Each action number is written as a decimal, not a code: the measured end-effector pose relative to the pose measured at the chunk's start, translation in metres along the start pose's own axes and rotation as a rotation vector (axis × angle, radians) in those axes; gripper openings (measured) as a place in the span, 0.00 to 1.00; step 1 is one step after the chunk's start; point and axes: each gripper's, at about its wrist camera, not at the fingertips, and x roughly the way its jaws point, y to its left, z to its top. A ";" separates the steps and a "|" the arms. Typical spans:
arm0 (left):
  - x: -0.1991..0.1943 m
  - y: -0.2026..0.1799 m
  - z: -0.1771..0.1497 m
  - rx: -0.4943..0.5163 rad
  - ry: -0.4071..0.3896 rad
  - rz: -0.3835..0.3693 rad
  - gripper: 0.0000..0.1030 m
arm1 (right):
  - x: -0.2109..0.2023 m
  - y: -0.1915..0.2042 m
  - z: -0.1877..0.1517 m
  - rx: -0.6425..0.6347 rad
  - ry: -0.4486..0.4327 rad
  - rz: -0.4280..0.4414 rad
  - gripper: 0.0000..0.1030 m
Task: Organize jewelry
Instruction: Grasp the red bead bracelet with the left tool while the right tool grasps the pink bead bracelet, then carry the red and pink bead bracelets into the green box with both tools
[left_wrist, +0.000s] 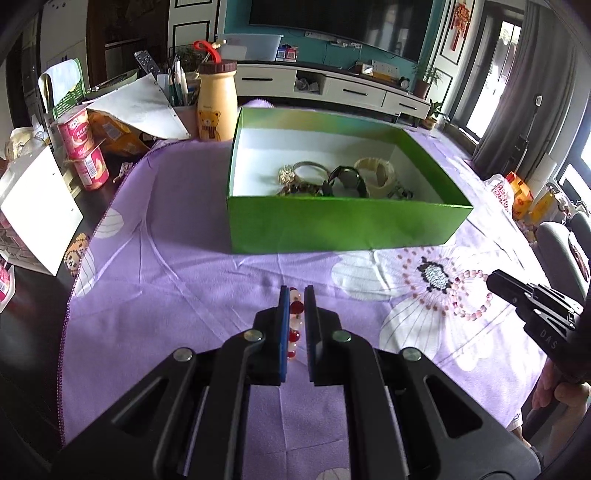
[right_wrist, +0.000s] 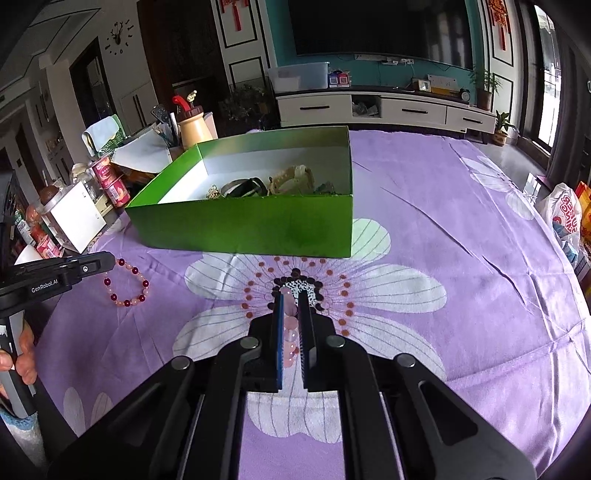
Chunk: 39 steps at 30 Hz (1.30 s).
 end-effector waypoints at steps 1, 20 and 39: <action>-0.002 0.000 0.001 0.000 -0.004 -0.003 0.07 | -0.001 0.001 0.001 -0.001 -0.005 0.001 0.07; -0.012 -0.002 0.023 -0.008 -0.036 -0.025 0.07 | -0.005 0.006 0.017 -0.008 -0.038 0.029 0.07; -0.013 -0.008 0.038 0.003 -0.062 -0.038 0.07 | -0.005 0.009 0.031 -0.015 -0.063 0.039 0.07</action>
